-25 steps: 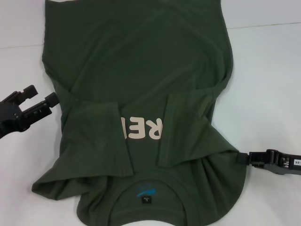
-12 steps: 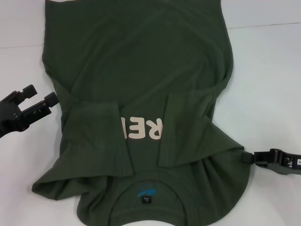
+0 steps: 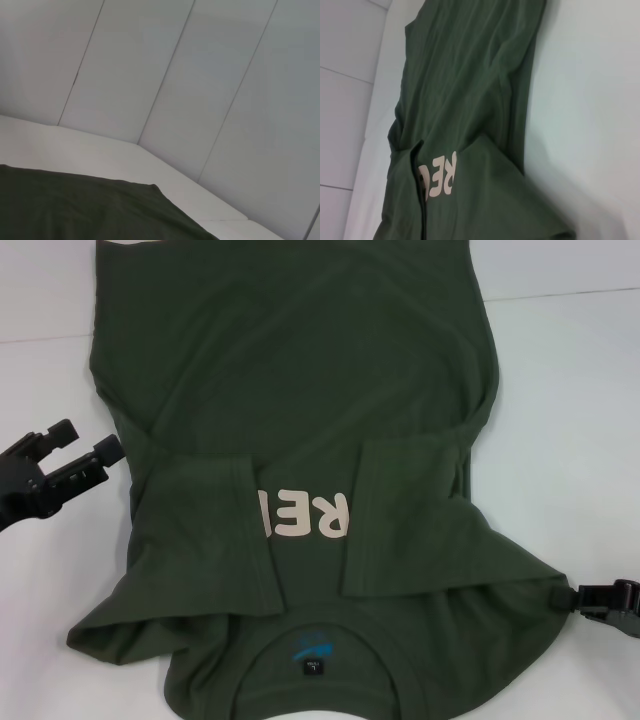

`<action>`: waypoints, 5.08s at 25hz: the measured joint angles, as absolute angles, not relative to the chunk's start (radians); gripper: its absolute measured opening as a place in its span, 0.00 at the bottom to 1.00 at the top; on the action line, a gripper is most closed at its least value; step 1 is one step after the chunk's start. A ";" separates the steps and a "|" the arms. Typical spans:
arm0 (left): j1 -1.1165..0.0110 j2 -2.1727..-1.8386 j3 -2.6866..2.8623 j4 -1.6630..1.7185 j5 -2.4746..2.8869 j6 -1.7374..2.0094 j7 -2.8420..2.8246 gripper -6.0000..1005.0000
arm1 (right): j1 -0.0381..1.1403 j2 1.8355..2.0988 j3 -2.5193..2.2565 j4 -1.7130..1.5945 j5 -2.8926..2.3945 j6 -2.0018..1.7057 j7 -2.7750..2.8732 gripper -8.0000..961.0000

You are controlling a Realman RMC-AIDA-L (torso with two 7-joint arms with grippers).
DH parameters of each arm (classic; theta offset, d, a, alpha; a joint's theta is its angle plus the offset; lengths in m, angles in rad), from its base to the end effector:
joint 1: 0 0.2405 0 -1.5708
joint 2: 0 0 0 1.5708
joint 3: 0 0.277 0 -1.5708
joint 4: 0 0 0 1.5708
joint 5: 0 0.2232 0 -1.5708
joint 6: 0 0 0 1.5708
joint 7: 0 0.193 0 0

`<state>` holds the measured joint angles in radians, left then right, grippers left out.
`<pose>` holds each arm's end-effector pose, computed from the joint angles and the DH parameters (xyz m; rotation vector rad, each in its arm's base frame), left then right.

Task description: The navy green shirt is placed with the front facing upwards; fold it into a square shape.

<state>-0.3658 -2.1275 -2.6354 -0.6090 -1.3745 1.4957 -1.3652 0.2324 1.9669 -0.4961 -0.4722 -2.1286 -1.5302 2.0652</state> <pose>-0.3141 0.3517 -0.0198 -2.2246 -0.8904 -0.9980 0.4158 0.2532 -0.0240 -1.9426 2.0382 0.7395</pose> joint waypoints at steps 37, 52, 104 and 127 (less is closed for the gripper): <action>-0.337 -1.976 -2.635 -0.604 -0.907 1.578 -1.798 0.90 | 0.253 1.968 -0.492 -0.474 -2.125 -1.537 2.067 0.05; -0.375 -1.981 -2.623 -0.601 -0.825 1.593 -1.830 0.90 | 0.252 1.965 -0.492 -0.474 -2.126 -1.538 2.067 0.05; -0.413 -1.996 -2.583 -0.577 -0.824 1.550 -1.852 0.08 | 0.254 1.968 -0.498 -0.471 -2.129 -1.537 2.059 0.05; -0.363 -1.973 -2.594 -0.594 -0.823 1.628 -1.851 0.08 | 0.176 1.955 -0.465 -0.474 -2.129 -1.532 2.047 0.05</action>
